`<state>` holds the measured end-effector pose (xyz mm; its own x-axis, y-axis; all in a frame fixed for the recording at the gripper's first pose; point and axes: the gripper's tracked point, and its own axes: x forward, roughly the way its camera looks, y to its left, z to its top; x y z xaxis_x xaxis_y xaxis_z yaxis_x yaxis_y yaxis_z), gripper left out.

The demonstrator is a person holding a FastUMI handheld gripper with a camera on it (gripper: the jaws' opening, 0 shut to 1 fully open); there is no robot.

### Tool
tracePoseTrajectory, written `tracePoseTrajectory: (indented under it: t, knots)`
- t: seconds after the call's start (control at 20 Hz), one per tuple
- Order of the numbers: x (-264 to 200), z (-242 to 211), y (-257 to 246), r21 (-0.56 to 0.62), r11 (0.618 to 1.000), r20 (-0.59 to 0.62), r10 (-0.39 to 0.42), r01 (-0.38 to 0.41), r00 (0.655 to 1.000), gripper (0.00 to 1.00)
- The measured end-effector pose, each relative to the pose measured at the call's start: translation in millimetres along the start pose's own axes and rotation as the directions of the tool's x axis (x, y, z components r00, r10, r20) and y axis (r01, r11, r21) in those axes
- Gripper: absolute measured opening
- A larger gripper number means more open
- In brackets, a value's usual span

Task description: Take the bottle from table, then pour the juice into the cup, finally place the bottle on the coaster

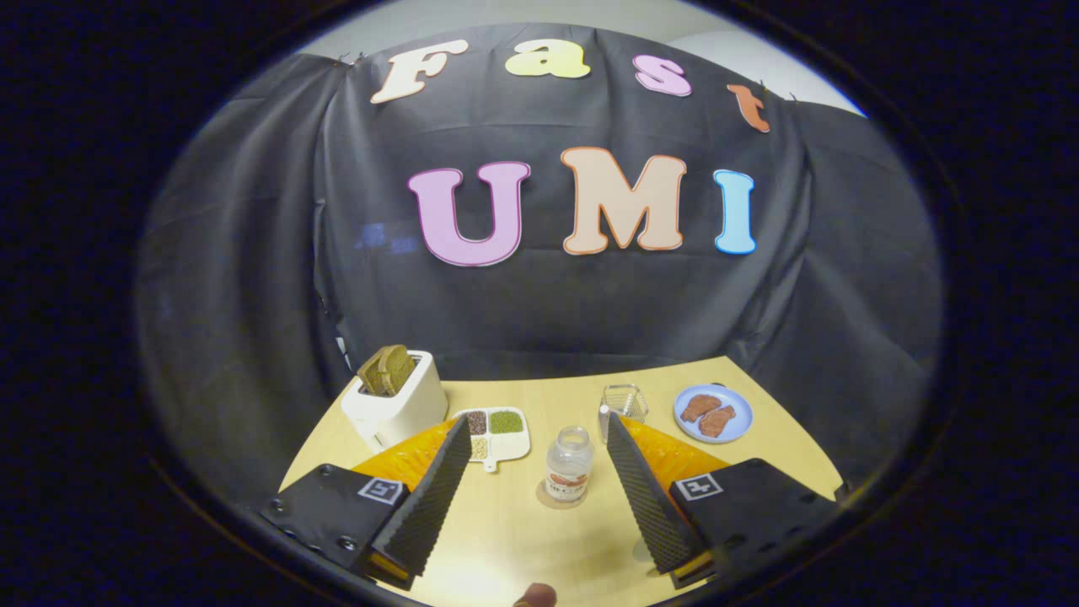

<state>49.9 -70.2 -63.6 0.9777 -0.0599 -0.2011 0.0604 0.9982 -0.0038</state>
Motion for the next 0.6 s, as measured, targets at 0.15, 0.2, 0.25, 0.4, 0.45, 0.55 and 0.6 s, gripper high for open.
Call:
tracePoseTrajectory:
  t: [0.15, 0.2, 0.25, 0.4, 0.45, 0.55, 0.6]
  knots:
    - [-7, 20, 0, -0.003, 1.000, 0.022, 0.026, -0.026, 0.999, 1.00]
    - [-8, 26, -1, -0.005, 1.000, 0.030, 0.029, -0.029, 0.999, 1.00]
    - [-10, 30, -3, -0.007, 0.999, 0.035, 0.032, -0.032, 0.999, 1.00]
    - [-15, 40, -7, -0.003, 0.999, 0.047, 0.037, -0.037, 0.998, 1.00]
    - [-17, 41, -8, 0.001, 0.999, 0.048, 0.040, -0.040, 0.998, 1.00]
    - [-18, 45, -11, 0.011, 0.999, 0.056, 0.041, -0.042, 0.998, 1.00]
    - [-19, 47, -14, 0.013, 0.999, 0.062, 0.040, -0.041, 0.997, 1.00]
